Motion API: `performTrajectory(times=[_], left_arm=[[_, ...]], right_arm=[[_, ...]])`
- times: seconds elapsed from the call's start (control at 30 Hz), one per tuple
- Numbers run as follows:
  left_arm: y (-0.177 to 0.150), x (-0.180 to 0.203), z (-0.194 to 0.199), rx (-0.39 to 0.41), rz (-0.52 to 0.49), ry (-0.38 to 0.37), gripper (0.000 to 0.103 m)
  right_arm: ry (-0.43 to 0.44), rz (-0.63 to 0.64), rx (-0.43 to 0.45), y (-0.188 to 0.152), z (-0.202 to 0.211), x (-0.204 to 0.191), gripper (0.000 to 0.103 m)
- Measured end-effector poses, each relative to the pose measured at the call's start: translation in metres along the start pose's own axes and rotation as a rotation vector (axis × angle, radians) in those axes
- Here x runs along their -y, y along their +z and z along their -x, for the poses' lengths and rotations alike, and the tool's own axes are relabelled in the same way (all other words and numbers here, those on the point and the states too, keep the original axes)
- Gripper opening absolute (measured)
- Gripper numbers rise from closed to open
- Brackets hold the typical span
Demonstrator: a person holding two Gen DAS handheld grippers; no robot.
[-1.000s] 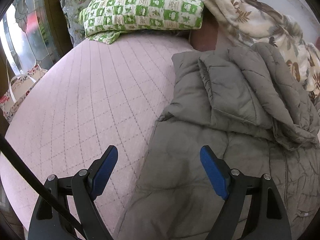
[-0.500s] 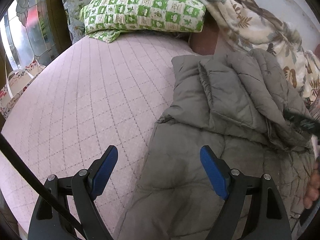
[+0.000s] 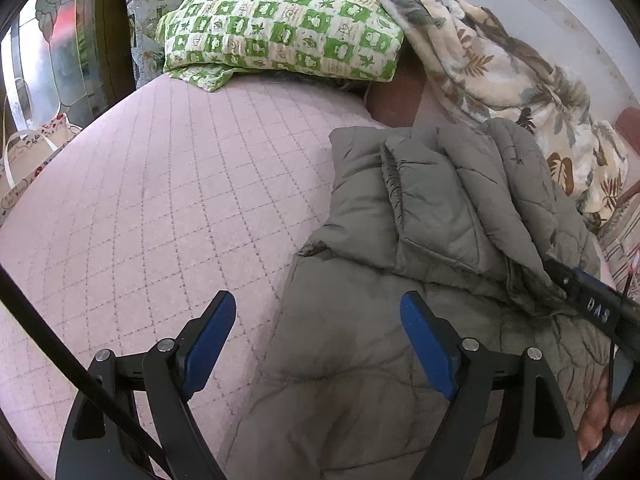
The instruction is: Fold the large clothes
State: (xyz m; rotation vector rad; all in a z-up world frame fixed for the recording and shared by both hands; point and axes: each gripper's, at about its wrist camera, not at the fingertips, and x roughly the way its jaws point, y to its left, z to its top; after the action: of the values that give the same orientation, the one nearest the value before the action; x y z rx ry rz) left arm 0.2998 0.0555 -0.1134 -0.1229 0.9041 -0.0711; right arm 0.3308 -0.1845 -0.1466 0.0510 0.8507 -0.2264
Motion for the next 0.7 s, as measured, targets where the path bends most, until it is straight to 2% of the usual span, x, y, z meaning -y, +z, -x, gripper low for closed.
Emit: performTrajectory(times=[0.07, 0.13, 0.37, 0.53, 0.7], left_arm=[[-0.001, 0.001, 0.000, 0.000, -0.007, -0.005, 0.084], [-0.002, 0.002, 0.003, 0.008, -0.013, -0.008, 0.084], [-0.002, 0.002, 0.013, 0.050, -0.020, -0.027, 0.084], [-0.007, 0.006, 0.018, 0.061, -0.034, -0.026, 0.084], [-0.014, 0.010, 0.024, 0.073, -0.048, -0.025, 0.084]], right_arm=[[-0.008, 0.018, -0.018, -0.005, -0.003, -0.002, 0.058], [-0.021, 0.067, -0.097, -0.015, -0.022, -0.004, 0.058], [0.022, 0.006, -0.028, -0.024, 0.021, 0.014, 0.058], [-0.032, -0.003, -0.009, -0.045, 0.051, 0.043, 0.059], [-0.074, -0.078, -0.051, -0.067, 0.066, 0.082, 0.060]])
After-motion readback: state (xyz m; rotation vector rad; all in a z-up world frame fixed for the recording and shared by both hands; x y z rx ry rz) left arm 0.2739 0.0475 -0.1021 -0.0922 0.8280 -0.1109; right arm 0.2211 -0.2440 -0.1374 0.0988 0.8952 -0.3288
